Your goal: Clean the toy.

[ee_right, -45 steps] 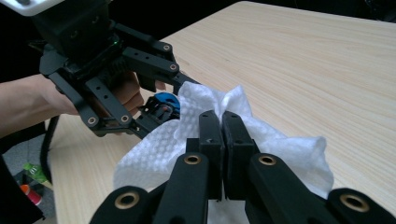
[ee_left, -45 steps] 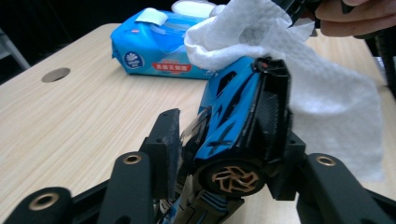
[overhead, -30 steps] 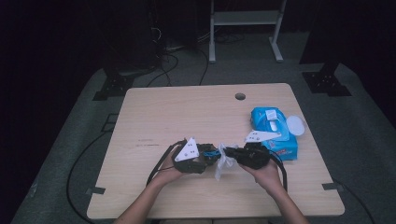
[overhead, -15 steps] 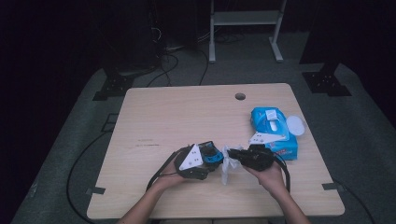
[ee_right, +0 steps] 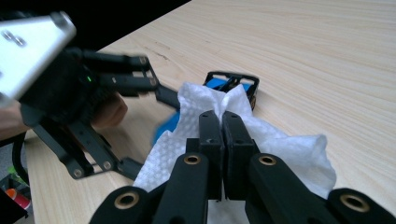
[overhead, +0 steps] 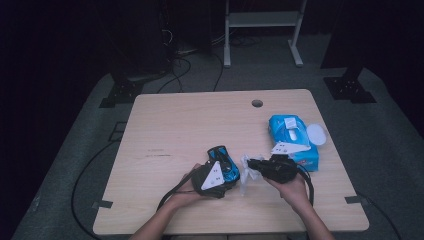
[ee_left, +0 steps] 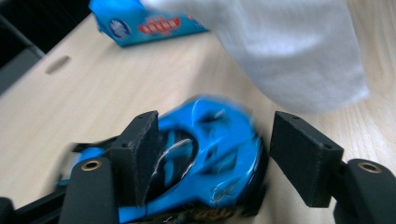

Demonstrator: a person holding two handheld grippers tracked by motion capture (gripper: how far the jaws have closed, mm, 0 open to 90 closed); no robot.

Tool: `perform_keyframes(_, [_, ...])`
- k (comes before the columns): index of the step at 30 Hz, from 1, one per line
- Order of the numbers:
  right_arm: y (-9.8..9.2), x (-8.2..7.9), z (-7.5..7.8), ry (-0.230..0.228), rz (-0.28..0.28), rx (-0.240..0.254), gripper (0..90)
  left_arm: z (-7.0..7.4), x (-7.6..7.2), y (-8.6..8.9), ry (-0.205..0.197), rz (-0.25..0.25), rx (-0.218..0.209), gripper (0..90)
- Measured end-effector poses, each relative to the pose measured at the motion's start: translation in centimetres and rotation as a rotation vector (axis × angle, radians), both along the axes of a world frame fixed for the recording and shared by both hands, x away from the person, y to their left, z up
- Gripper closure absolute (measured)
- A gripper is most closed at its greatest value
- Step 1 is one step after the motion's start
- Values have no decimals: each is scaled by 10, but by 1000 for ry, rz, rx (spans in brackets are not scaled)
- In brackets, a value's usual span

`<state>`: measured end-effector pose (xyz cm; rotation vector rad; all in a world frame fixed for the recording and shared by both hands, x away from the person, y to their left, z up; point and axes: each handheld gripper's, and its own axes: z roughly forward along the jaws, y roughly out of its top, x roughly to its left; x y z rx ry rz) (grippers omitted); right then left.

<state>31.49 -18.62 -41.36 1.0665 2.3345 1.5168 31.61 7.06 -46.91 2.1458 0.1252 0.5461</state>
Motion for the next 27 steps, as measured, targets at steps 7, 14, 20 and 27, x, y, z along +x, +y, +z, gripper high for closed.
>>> perform_keyframes(7, [-2,0,-1,10,-1,1,876,2,8,6,60,30,-50,309])
perform_keyframes(14, [-7,-5,4,-6,-1,-11,874,5,12,14,84,47,-87,292])
perform_keyframes(20, [-22,-10,7,-8,3,-32,873,11,14,16,86,48,-92,283])
perform_keyframes(27, [-59,-17,-5,-1,-37,-67,865,20,17,23,93,58,-129,272])
